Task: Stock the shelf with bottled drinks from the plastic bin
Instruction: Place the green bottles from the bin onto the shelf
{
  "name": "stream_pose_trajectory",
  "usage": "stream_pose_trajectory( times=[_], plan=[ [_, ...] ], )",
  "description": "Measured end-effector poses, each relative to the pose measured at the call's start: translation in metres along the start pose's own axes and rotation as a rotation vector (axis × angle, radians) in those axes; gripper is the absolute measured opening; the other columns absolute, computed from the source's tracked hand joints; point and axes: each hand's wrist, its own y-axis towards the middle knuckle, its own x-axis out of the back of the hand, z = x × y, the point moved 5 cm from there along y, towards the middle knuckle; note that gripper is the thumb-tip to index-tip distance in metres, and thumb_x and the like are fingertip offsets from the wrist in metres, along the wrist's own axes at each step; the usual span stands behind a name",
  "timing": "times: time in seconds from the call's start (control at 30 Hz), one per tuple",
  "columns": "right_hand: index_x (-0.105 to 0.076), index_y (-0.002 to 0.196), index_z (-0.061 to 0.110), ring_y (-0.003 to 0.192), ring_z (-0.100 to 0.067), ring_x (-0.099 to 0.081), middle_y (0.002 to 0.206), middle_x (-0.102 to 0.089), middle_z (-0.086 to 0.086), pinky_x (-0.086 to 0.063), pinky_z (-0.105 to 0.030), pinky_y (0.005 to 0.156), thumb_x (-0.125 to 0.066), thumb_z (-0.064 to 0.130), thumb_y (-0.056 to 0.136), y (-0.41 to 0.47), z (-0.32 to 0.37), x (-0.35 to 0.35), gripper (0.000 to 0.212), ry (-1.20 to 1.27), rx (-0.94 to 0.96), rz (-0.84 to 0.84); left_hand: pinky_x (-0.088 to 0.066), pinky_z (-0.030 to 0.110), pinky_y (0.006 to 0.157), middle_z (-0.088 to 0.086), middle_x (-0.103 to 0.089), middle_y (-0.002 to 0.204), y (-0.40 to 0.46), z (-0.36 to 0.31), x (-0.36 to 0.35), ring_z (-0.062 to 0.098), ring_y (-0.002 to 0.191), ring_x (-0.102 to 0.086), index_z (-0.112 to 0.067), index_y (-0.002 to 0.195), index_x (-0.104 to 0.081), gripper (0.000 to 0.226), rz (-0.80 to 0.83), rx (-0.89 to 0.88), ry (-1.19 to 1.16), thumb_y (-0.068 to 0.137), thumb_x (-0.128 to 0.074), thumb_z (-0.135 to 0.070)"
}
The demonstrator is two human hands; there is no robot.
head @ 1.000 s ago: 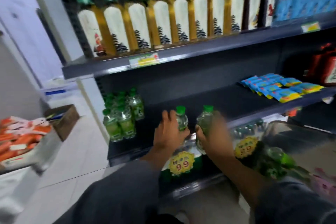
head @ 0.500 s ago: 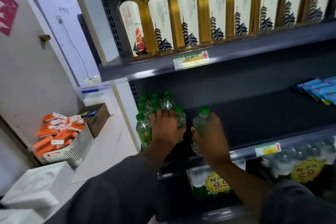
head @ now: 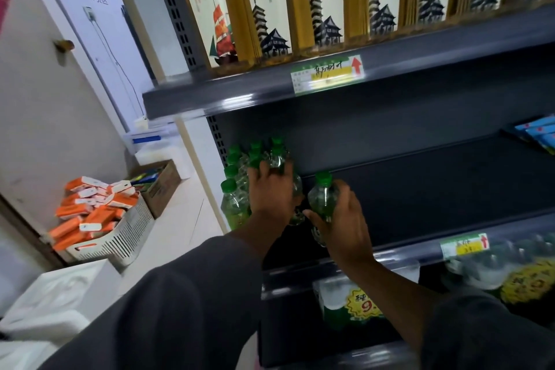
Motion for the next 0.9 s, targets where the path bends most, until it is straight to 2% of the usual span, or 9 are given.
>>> stream_pose_trajectory(
  times=[0.1,0.2,0.33,0.47,0.63,0.77,0.9],
  plan=[
    [-0.030,0.145,0.027,0.117,-0.024,-0.045,0.125,-0.047,-0.004,-0.054,-0.047,0.086,-0.070,0.050,0.089,-0.007,0.003,-0.010,0.073,-0.010,0.005,0.044,-0.023,0.058,0.109,0.014,-0.065,0.125,0.009,0.005,0.002,0.039,0.129,-0.039,-0.018,0.149,-0.031,0.081,0.072,0.052,0.067,0.084,-0.072,-0.042],
    [-0.012,0.156,0.026,0.116,-0.021,-0.039,0.126,-0.040,-0.004,-0.050,-0.042,0.092,-0.067,0.027,0.084,-0.017,0.007,-0.020,0.090,-0.032,0.028,0.116,-0.026,0.058,0.110,0.018,-0.047,0.140,0.014,0.001,0.004,0.039,0.130,-0.037,-0.017,0.147,-0.037,0.074,0.084,0.068,0.105,0.082,-0.071,-0.024],
    [-0.001,0.160,0.024,0.116,-0.018,-0.040,0.129,-0.040,-0.005,-0.047,-0.035,0.094,-0.064,0.022,0.093,-0.025,0.004,-0.028,0.093,-0.046,0.053,0.114,-0.024,0.059,0.110,0.015,-0.043,0.144,0.022,0.005,0.002,0.038,0.133,-0.036,-0.019,0.148,-0.038,0.077,0.107,0.042,0.094,0.080,-0.073,-0.022],
    [-0.010,0.160,0.015,0.117,-0.020,-0.042,0.131,-0.043,-0.008,-0.043,-0.034,0.097,-0.055,0.027,0.101,-0.024,-0.001,-0.035,0.075,-0.013,0.039,0.094,-0.021,0.060,0.112,0.007,-0.044,0.148,0.034,0.020,0.004,0.034,0.136,-0.035,-0.026,0.150,-0.037,0.077,0.170,-0.040,0.078,0.083,-0.072,-0.043],
    [-0.033,0.152,0.008,0.116,-0.022,-0.043,0.125,-0.046,-0.010,-0.046,-0.041,0.099,-0.061,0.021,0.097,-0.019,-0.003,-0.046,0.063,-0.034,0.053,0.100,-0.026,0.054,0.109,0.000,-0.050,0.145,0.045,0.035,0.005,0.031,0.134,-0.036,-0.038,0.148,-0.039,0.077,0.143,-0.084,0.081,0.080,-0.071,-0.056],
    [-0.038,0.150,0.011,0.118,-0.026,-0.045,0.127,-0.048,-0.010,-0.044,-0.041,0.101,-0.064,0.022,0.096,-0.010,-0.002,-0.051,0.061,-0.024,0.034,0.120,-0.028,0.051,0.104,-0.001,-0.058,0.133,0.051,0.036,0.002,0.030,0.127,-0.039,-0.035,0.141,-0.050,0.068,0.118,-0.050,0.081,0.080,-0.072,-0.052],
    [-0.036,0.152,0.005,0.118,-0.030,-0.045,0.127,-0.050,-0.015,-0.044,-0.041,0.103,-0.057,0.011,0.095,-0.004,-0.004,-0.062,0.061,-0.017,0.015,0.165,-0.027,0.052,0.101,-0.001,-0.060,0.127,0.058,0.033,0.001,0.030,0.122,-0.041,-0.033,0.137,-0.054,0.062,0.109,-0.044,0.098,0.078,-0.073,-0.032]
  ],
)
